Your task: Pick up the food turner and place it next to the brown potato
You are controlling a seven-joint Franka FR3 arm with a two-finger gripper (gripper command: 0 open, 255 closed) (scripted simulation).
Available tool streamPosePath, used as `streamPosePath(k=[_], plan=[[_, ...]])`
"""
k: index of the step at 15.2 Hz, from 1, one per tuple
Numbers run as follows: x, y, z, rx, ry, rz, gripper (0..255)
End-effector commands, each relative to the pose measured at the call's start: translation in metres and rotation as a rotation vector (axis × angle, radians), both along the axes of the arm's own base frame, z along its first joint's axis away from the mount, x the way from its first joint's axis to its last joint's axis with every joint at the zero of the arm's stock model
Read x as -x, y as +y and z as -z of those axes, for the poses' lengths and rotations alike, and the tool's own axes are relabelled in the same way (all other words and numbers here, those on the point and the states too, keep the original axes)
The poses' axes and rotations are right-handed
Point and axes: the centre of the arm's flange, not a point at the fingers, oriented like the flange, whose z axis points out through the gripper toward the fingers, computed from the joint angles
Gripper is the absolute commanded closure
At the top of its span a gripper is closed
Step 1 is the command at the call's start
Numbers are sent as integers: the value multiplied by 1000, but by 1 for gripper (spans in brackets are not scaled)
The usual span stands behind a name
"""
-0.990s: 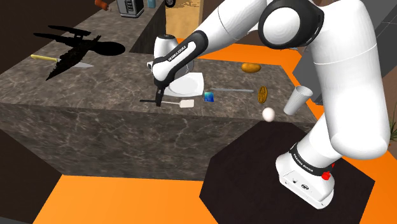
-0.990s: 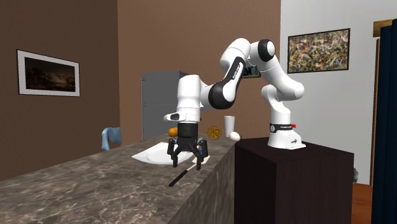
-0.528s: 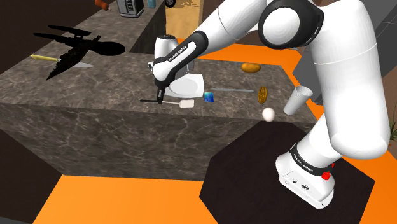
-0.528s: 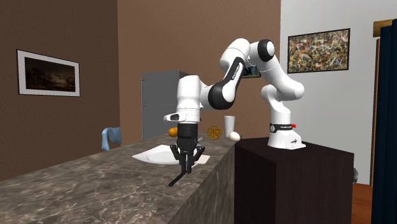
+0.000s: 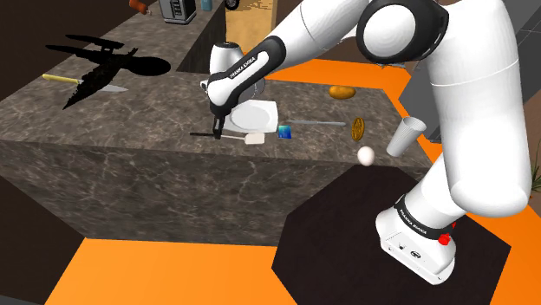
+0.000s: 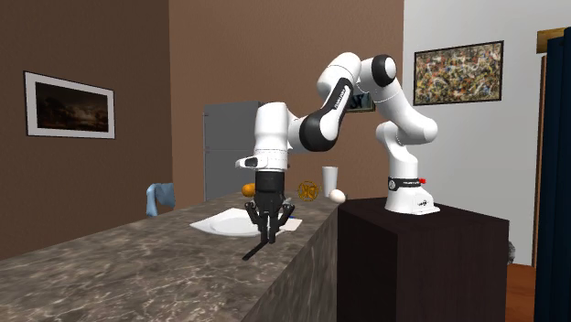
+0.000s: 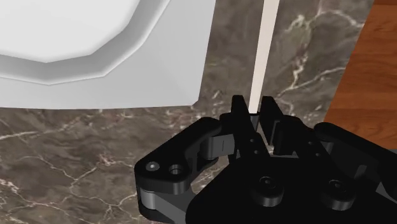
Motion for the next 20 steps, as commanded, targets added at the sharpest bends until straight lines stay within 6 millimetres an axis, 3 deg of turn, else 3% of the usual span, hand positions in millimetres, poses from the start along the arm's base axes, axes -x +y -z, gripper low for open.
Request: streamPosePath(k=[1, 20], plan=[[0, 0, -11, 0, 0, 0, 255], [0, 0, -111, 0, 0, 0, 255]])
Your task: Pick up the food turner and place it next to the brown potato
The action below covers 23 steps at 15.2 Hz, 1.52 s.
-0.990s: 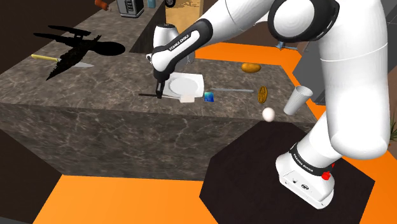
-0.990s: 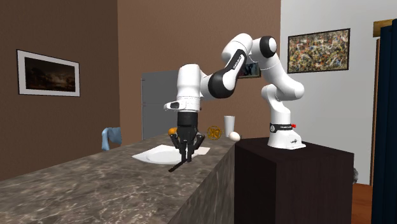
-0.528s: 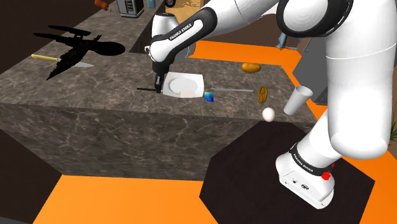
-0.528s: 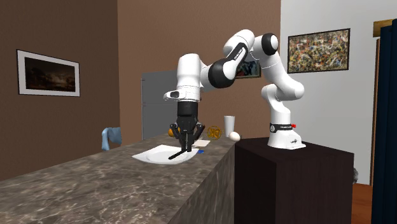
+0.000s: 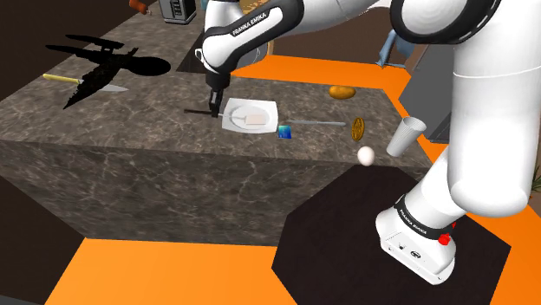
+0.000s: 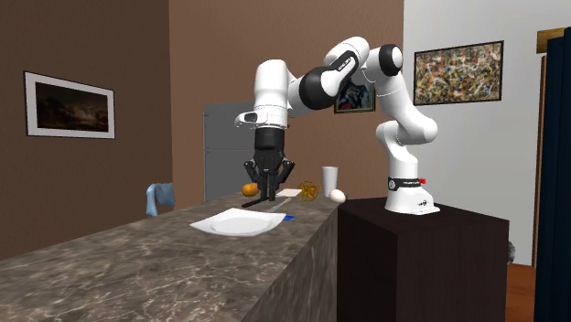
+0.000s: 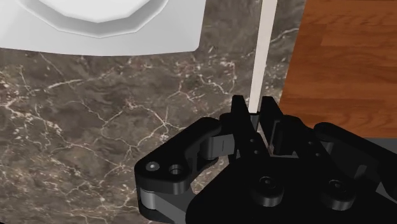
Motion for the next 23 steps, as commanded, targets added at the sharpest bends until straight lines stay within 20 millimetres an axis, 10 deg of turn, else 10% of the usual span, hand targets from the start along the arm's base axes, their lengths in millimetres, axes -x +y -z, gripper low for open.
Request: streamPosePath(k=[1, 3, 23], plan=[[0, 0, -10, 0, 0, 0, 255], [0, 0, -18, 0, 0, 0, 255], [107, -241, -18, 0, 0, 0, 255]])
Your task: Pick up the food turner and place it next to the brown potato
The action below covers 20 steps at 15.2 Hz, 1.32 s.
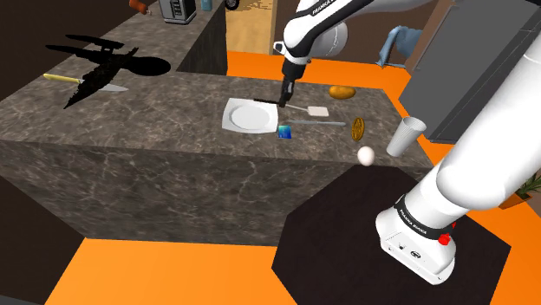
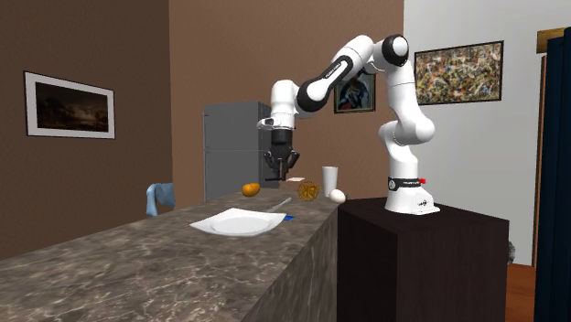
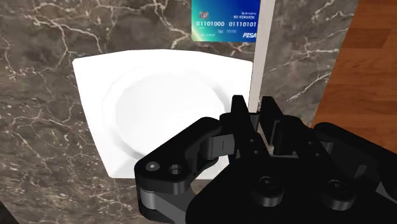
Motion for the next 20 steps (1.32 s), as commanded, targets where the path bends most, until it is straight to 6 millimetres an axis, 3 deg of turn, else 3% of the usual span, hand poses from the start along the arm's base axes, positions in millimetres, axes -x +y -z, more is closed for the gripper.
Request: streamPosePath(k=[1, 20], plan=[[12, -23, 0, 0, 0, -2, 255], [113, -252, 0, 0, 0, -2, 255]])
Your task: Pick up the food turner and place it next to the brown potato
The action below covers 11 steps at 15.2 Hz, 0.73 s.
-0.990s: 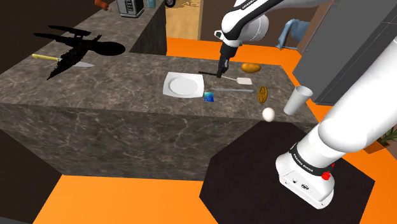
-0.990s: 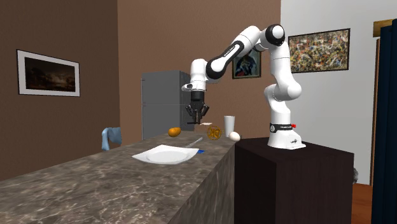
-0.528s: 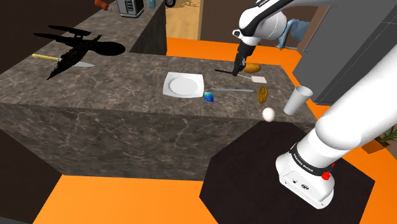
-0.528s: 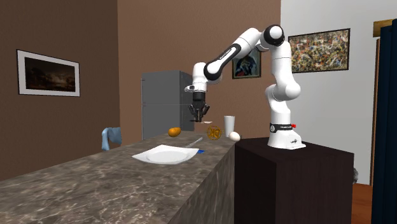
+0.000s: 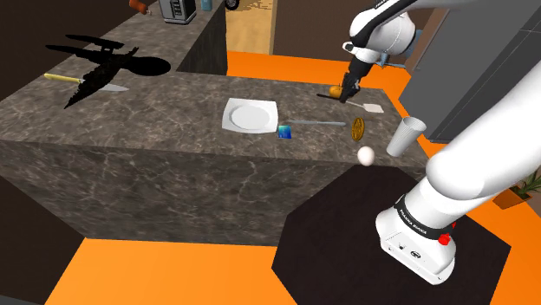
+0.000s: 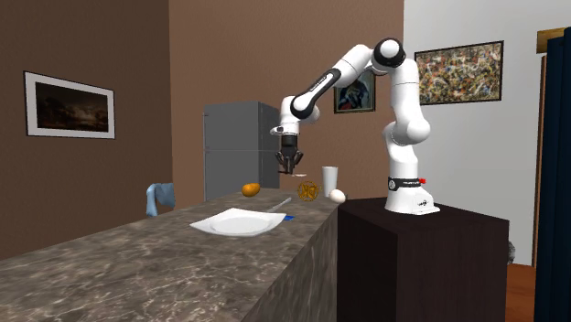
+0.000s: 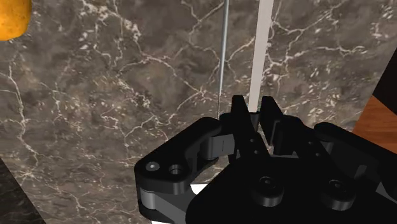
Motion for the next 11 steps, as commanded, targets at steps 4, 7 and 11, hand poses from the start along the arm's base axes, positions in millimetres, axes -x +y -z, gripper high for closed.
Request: streamPosePath(k=[4, 7, 11], plan=[[28, -62, -4, 0, 0, -2, 255], [44, -98, -4, 0, 0, -2, 255], [47, -105, 12, 0, 0, -2, 255]])
